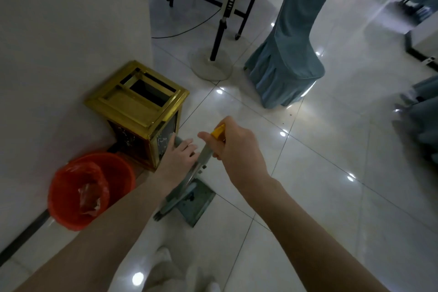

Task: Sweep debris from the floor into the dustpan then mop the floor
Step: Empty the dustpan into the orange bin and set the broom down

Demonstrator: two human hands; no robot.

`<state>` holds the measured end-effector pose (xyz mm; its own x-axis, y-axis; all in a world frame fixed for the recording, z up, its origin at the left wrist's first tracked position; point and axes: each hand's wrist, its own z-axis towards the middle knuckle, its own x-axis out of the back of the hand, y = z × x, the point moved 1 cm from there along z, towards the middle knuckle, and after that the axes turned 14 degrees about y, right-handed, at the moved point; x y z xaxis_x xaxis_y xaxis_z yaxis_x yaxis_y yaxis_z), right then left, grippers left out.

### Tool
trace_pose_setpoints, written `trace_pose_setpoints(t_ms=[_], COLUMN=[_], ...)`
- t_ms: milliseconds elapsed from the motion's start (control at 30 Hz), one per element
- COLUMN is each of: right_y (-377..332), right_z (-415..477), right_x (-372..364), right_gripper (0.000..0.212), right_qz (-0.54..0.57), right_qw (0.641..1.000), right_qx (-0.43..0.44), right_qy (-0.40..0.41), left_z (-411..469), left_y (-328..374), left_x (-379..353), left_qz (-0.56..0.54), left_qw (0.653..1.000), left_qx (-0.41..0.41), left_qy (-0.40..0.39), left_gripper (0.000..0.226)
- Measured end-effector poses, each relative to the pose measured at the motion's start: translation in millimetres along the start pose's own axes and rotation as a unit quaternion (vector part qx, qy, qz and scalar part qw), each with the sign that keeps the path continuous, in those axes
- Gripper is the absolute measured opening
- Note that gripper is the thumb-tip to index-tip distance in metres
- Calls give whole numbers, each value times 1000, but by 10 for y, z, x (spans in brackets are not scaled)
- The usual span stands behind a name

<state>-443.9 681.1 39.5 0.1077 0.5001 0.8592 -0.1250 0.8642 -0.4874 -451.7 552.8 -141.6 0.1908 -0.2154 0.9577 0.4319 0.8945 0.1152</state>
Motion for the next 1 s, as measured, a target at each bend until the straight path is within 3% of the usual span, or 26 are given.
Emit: trace_pose_setpoints(t_ms=[300, 500, 700, 900, 1000], right_y=[-24, 111, 179, 228, 226], right_z=[214, 311, 414, 472, 490], right_x=[215, 429, 454, 403, 412], right_gripper=[42, 42, 47, 37, 33], right_qz=[-5, 31, 81, 110, 127], right_qw=[999, 998, 994, 990, 987], right_qx=[37, 56, 53, 47, 38], right_qy=[-39, -16, 52, 78, 94], left_z=[158, 112, 172, 226, 214], left_y=[-119, -44, 152, 175, 133], left_x=[-139, -246, -273, -343, -379], left_qz=[-36, 15, -26, -16, 12], left_qw=[998, 996, 988, 981, 987], left_qx=[1, 20, 136, 181, 148], left_qy=[-52, -90, -69, -67, -65], left_gripper=[37, 89, 94, 115, 121])
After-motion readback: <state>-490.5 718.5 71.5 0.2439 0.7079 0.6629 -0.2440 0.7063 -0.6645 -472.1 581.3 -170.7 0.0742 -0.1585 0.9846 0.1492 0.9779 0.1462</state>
